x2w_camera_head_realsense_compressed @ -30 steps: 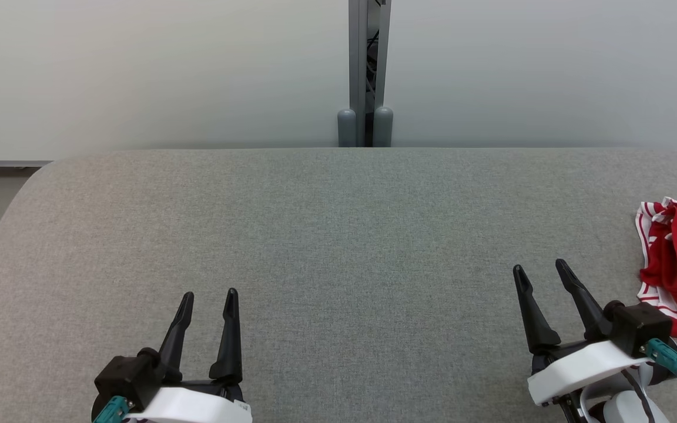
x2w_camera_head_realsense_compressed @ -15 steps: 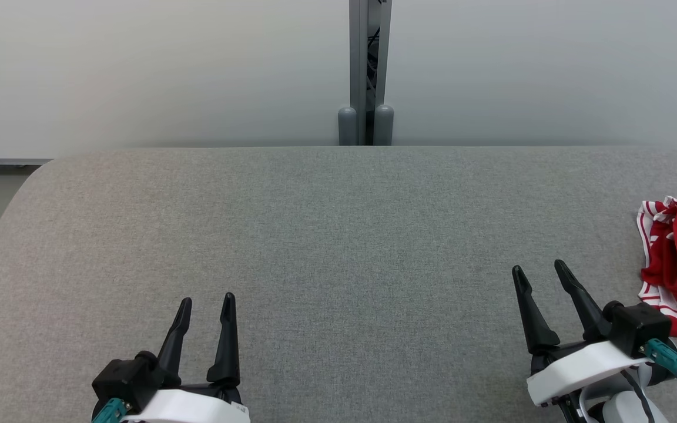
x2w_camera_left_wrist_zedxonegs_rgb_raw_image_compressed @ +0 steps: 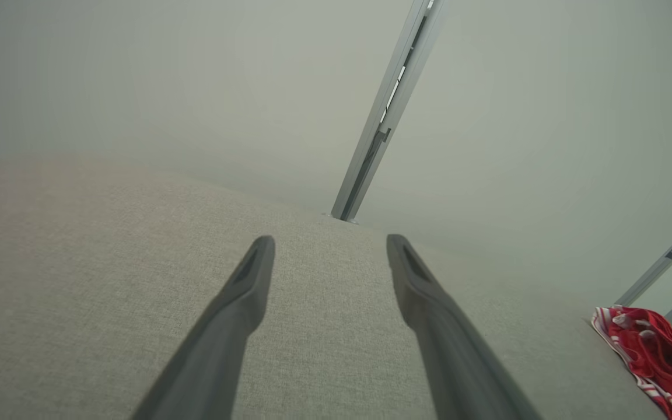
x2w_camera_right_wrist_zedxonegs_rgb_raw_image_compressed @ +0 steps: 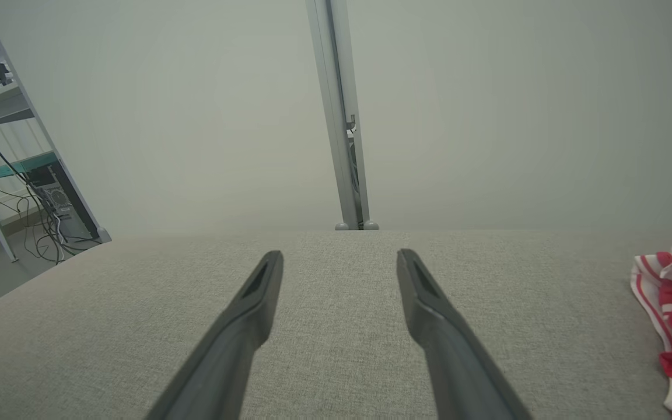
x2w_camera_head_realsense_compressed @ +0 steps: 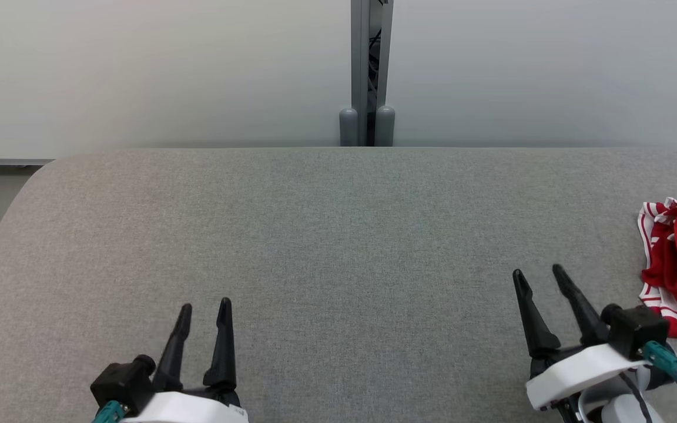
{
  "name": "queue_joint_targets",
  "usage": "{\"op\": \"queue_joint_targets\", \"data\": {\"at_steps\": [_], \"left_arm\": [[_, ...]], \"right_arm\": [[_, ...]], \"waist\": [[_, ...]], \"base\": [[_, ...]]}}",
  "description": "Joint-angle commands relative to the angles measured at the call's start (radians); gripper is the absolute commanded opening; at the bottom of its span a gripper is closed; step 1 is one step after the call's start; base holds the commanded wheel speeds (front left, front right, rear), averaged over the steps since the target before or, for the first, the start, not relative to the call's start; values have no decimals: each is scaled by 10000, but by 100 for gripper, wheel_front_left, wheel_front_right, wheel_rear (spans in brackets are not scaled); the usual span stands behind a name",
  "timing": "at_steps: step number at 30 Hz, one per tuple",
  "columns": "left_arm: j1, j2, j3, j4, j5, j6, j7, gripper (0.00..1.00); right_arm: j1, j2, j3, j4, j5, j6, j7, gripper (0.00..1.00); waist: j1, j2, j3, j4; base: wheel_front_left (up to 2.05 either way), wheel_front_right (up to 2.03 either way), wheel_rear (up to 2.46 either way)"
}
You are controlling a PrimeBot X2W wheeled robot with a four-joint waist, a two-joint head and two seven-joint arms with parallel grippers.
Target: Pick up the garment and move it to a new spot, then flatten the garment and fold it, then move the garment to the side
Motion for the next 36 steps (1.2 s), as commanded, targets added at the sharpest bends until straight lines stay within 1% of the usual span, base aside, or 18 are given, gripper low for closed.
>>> {"op": "queue_joint_targets", "data": {"at_steps": [1,6,18,29,30,36], "left_arm": [[5,-2,-10,38,-24,-6,0,0],[235,-21,-86,421,-151,-14,76,0],[-470,-15,-511,828,-2230,-294,227,0],[-1103,-10,-920,1207,-3945,-534,297,0],[-1202,-9,-981,1253,-4232,-569,311,0],[-1471,-7,-1157,1395,-5038,-681,359,0]], "right_arm": [[11,6,4,19,1,0,6,0],[344,104,-23,358,136,0,110,0],[577,161,-1336,-63,2265,0,1127,0],[773,206,-2362,-404,3969,0,1917,0],[811,215,-2538,-465,4260,0,2051,0],[896,239,-3032,-625,5089,0,2434,0]], "waist": [[0,-1,-1,3],[0,-1,-2,-7],[0,-1,7,-101],[0,-1,14,-185],[0,-1,16,-201],[0,-1,21,-247]], "base": [[0,0,0],[0,0,0],[0,0,0],[0,0,0],[0,0,0],[0,0,0]]}}
